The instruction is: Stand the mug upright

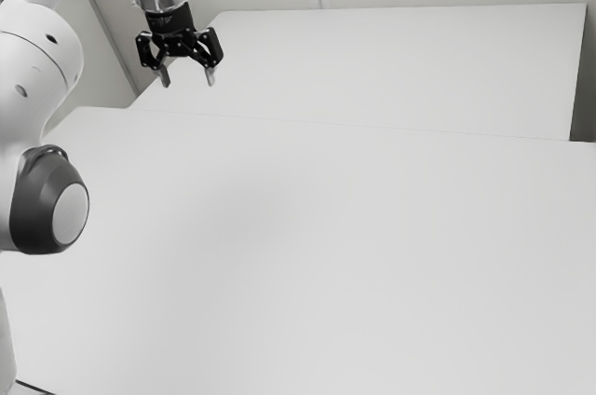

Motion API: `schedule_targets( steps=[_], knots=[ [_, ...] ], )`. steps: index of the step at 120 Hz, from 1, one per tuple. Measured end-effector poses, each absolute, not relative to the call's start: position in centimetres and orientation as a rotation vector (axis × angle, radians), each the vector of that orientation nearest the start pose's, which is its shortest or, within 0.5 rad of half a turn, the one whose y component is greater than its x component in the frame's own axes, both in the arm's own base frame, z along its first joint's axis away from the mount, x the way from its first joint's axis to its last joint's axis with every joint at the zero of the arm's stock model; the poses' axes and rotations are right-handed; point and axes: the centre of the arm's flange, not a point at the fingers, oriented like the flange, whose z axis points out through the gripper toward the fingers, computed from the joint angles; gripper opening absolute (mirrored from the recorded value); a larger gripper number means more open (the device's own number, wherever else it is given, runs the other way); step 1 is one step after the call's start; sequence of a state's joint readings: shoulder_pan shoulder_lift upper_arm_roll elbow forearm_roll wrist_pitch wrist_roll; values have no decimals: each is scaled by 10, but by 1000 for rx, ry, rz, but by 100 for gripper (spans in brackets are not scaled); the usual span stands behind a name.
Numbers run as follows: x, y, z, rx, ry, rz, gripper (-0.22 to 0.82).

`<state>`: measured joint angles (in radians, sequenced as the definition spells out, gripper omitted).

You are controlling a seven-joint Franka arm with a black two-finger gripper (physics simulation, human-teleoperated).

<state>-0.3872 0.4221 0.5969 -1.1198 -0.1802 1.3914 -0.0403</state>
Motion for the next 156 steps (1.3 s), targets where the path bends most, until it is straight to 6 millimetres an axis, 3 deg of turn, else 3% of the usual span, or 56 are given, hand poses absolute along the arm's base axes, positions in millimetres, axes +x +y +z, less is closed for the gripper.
schedule_targets(
  steps=[21, 34, 48, 55, 66, 85, 101, 110, 128, 140, 156],
  knots=[
    [645, 22, 599, -3067, -290, 124, 60],
    [640, 43, 603, -3036, -338, 132, 60],
    [628, 151, 597, -3005, -545, 152, 60],
    [615, 218, 585, -3022, -661, 168, 60],
    [597, 304, 563, -3064, -774, 167, 60],
    [572, 420, 511, -3188, -830, 88, 60],
    [557, 489, 452, -3305, -802, -23, 60],
    [551, 513, 425, -3370, -763, -115, 60],
    [543, 546, 394, -3418, -656, -282, 60],
    [539, 555, 387, -3436, -583, -356, 60],
    [519, 576, 379, -3437, -538, -389, 60]
  ],
)
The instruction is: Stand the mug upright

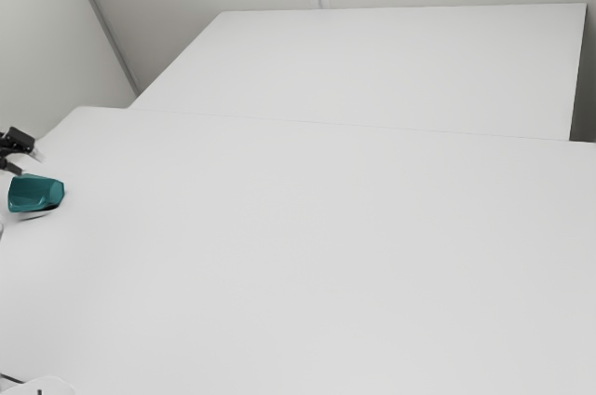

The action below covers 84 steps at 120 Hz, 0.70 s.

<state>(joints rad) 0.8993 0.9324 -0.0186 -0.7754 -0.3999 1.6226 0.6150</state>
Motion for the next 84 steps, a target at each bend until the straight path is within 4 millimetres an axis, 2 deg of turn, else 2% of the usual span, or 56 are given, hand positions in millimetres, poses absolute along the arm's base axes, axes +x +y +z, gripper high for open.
schedule_targets(
  steps=[39, 53, 84],
  knots=[
    [471, 616, 398, -3400, -450, -465, 60],
    [462, 628, 389, -3390, -433, -482, 60],
    [480, 630, 359, -3401, -356, -657, 60]
  ],
)
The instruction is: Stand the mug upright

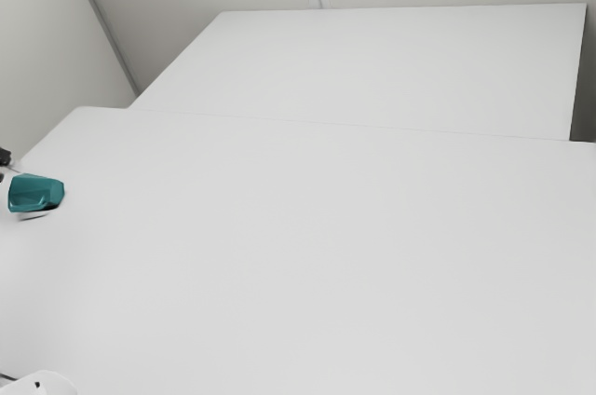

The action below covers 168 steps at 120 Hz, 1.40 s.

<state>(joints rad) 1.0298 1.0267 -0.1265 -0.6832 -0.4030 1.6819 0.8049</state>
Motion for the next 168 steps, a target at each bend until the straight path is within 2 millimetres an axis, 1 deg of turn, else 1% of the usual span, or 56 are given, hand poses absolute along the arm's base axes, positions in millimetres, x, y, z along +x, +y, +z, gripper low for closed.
schedule_targets(
  steps=[15, 32, 56, 95, 112, 125, 168],
  knots=[
    [482, 634, 342, -3395, -353, -710, 60],
    [472, 644, 326, -3382, -376, -719, 60],
    [471, 647, 307, -3385, -374, -726, 60],
    [490, 636, 298, -3412, -327, -846, 60],
    [489, 635, 289, -3427, -336, -873, 60],
    [486, 637, 286, -3435, -350, -894, 60],
    [487, 635, 274, -3468, -375, -959, 60]
  ],
)
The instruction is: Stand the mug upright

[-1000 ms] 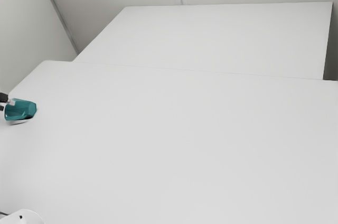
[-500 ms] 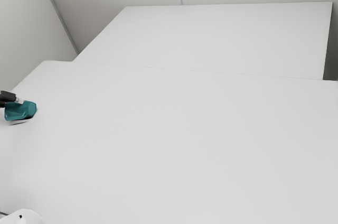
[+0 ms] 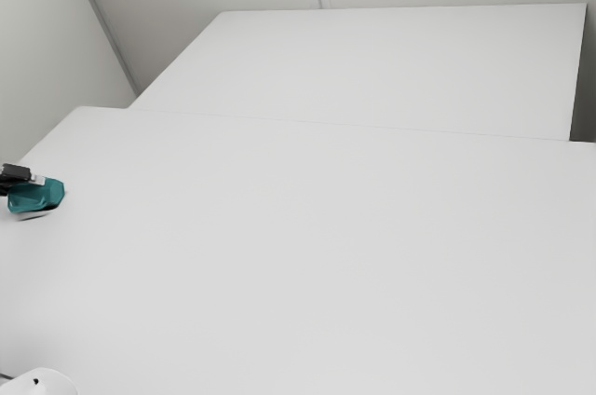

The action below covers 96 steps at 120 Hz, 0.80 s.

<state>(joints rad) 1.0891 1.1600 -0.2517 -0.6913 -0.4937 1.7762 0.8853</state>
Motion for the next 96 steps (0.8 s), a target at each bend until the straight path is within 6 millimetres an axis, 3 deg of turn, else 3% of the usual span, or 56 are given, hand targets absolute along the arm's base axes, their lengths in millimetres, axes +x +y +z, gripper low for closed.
schedule_targets(
  steps=[30, 70, 96],
  knots=[
    [489, 633, 271, -3481, -386, -998, 49],
    [492, 629, 268, -3505, -406, -1073, 53],
    [495, 626, 268, -3517, -409, -1114, 39]
  ],
)
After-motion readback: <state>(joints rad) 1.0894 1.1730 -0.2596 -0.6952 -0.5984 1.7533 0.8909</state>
